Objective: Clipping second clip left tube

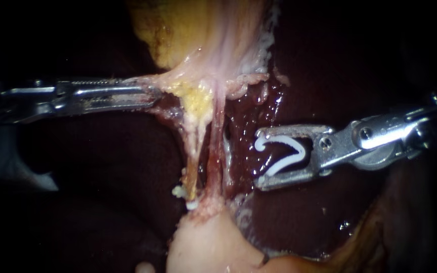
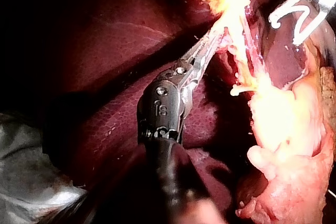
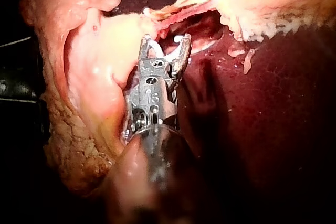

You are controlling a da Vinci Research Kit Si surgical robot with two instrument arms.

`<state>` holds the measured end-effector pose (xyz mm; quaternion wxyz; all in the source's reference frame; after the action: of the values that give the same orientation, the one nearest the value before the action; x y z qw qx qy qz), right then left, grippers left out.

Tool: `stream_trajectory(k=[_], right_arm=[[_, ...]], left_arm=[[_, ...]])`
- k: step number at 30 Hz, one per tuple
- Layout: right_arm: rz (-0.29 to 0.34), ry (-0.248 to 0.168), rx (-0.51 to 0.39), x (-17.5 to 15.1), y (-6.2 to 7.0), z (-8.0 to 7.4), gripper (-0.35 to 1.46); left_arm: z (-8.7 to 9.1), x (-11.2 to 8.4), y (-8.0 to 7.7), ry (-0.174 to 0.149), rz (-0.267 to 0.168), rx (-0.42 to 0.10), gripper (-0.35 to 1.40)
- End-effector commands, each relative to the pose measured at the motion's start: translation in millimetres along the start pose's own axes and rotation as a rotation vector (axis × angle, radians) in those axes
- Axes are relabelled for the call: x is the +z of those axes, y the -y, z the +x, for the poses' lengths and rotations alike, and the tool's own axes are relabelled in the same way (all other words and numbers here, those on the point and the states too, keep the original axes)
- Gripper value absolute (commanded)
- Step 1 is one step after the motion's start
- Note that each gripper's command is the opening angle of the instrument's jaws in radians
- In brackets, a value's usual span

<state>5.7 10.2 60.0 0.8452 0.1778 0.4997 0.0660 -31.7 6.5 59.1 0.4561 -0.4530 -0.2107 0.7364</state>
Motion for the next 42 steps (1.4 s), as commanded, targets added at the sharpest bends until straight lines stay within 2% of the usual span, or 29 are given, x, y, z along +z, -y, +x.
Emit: stream_trajectory(k=[1,5,10,16,20,31,42], right_arm=[[0.000,0.000,0.000,0.0,0.0,0.0,0.49],[0.000,0.000,0.000,0.0,0.0,0.0,0.49],[0.001,0.000,-0.001,-0.1,0.1,-0.1,0.49],[0.001,0.000,-0.001,-0.1,0.1,-0.1,0.49],[0.001,0.000,-0.001,-0.1,0.1,-0.1,0.49],[0.001,0.000,-0.001,-0.1,0.0,-0.1,0.49],[0.002,-0.001,0.000,0.5,0.4,0.4,0.50]], left_arm=[[0.0,-0.1,0.0,0.000,0.000,0.000,-0.35],[0.3,-0.2,-0.1,0.001,-0.002,-0.001,-0.35],[2.1,-2.1,-0.2,0.010,-0.010,-0.011,-0.35],[5.5,-6.3,-0.9,-0.034,-0.001,-0.036,-0.35],[6.6,-8.0,-1.4,-0.049,0.004,-0.035,-0.35],[7.1,-8.9,-2.5,-0.063,0.002,-0.043,-0.35],[7.3,-9.0,-2.6,-0.066,0.001,-0.038,-0.35]])
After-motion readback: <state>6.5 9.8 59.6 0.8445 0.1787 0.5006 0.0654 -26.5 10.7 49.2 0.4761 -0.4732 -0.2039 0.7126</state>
